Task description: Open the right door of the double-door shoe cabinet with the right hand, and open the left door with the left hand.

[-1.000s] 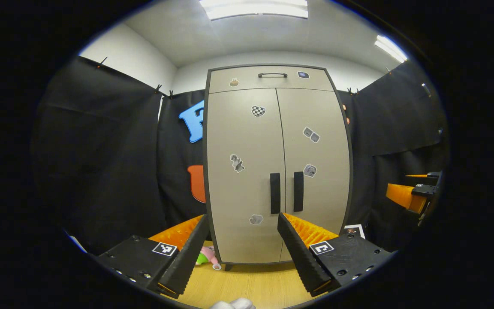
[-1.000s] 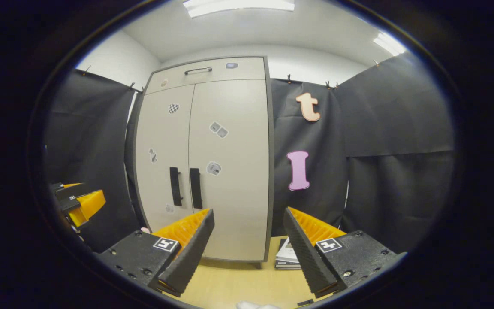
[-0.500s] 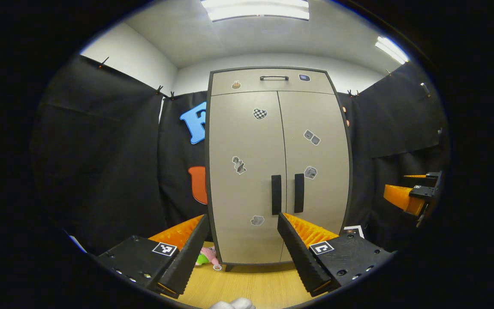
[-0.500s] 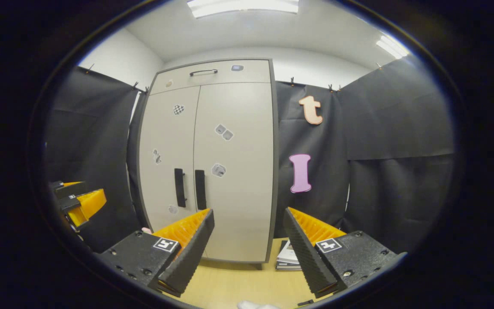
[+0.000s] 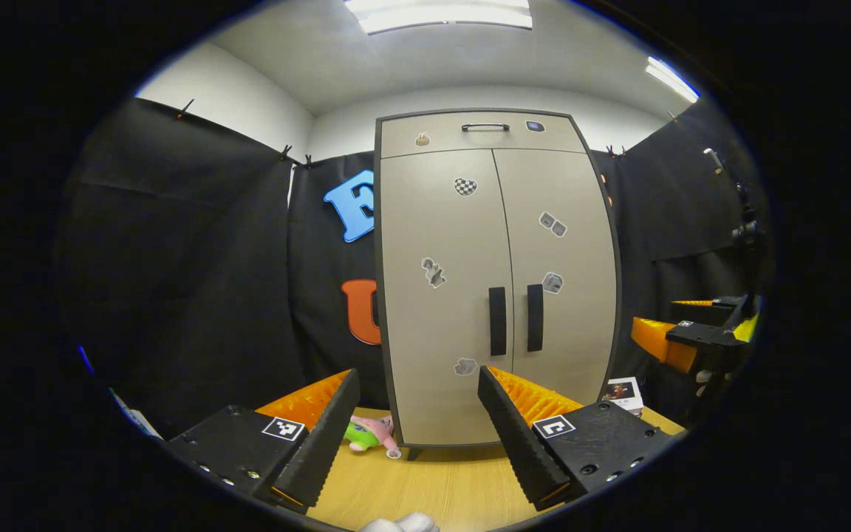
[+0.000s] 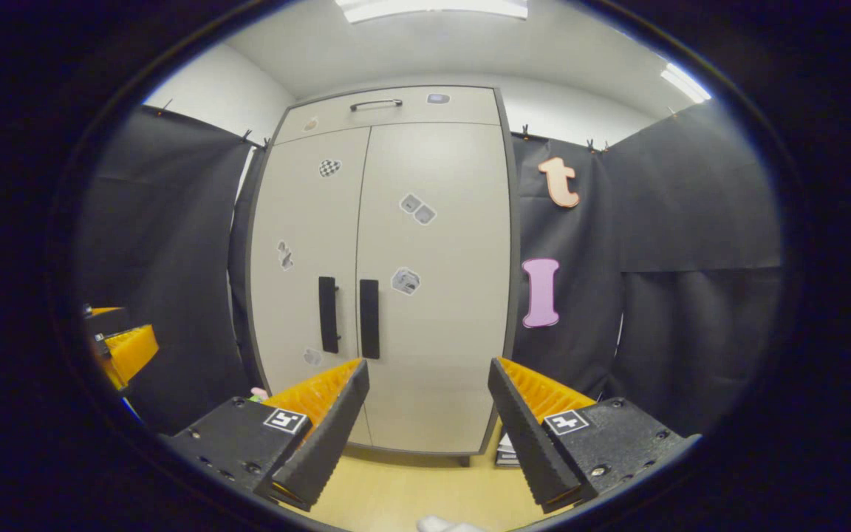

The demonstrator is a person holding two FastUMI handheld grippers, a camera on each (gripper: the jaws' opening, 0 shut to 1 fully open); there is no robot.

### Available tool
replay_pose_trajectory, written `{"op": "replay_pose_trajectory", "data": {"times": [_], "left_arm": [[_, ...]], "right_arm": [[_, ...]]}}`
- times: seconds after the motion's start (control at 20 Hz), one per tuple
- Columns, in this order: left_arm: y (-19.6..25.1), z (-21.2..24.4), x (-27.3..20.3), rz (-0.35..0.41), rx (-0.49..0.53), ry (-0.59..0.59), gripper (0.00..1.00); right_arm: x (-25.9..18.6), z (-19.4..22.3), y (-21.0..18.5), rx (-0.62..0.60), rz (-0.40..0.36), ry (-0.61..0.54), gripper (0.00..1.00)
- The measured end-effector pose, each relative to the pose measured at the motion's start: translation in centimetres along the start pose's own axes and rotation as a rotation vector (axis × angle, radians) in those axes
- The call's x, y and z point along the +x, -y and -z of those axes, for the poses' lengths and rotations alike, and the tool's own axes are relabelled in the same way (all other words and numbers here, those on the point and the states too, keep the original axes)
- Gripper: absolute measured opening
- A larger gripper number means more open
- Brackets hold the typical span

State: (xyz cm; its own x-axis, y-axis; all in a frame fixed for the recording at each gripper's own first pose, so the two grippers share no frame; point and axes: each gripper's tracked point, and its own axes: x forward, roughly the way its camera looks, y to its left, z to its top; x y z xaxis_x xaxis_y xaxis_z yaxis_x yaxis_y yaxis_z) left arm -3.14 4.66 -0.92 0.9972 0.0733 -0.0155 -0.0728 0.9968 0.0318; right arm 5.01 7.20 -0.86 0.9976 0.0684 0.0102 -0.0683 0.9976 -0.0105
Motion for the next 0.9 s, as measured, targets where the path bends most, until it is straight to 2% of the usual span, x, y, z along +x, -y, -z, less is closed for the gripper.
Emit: {"op": "replay_pose_trajectory", "data": {"times": [0.25, 0.4, 0.75, 0.8, 0.85, 0.9], "left_arm": [[-1.4, 0.7, -1.5, -0.060, -0.012, -0.025, 0.96], [-2.6, 0.9, -2.4, -0.120, 0.000, -0.042, 0.96], [-4.0, 1.0, -3.9, -0.223, 0.000, -0.062, 0.96], [-4.3, 1.0, -3.8, -0.236, -0.002, -0.064, 0.96], [-4.5, 1.1, -3.7, -0.246, -0.002, -0.067, 0.96], [-4.6, 1.2, -3.7, -0.254, 0.001, -0.071, 0.96]], "right_arm": [[6.6, 1.2, -3.9, 0.011, -0.055, -0.037, 1.00], [10.7, 1.6, -5.6, 0.007, -0.065, -0.059, 1.00], [18.8, 1.7, -6.9, -0.044, -0.017, -0.075, 0.99], [19.4, 1.8, -7.0, -0.039, -0.016, -0.085, 0.97], [20.0, 1.9, -7.0, -0.031, -0.005, -0.088, 0.87], [20.3, 1.8, -7.1, -0.029, -0.001, -0.091, 0.86]]}}
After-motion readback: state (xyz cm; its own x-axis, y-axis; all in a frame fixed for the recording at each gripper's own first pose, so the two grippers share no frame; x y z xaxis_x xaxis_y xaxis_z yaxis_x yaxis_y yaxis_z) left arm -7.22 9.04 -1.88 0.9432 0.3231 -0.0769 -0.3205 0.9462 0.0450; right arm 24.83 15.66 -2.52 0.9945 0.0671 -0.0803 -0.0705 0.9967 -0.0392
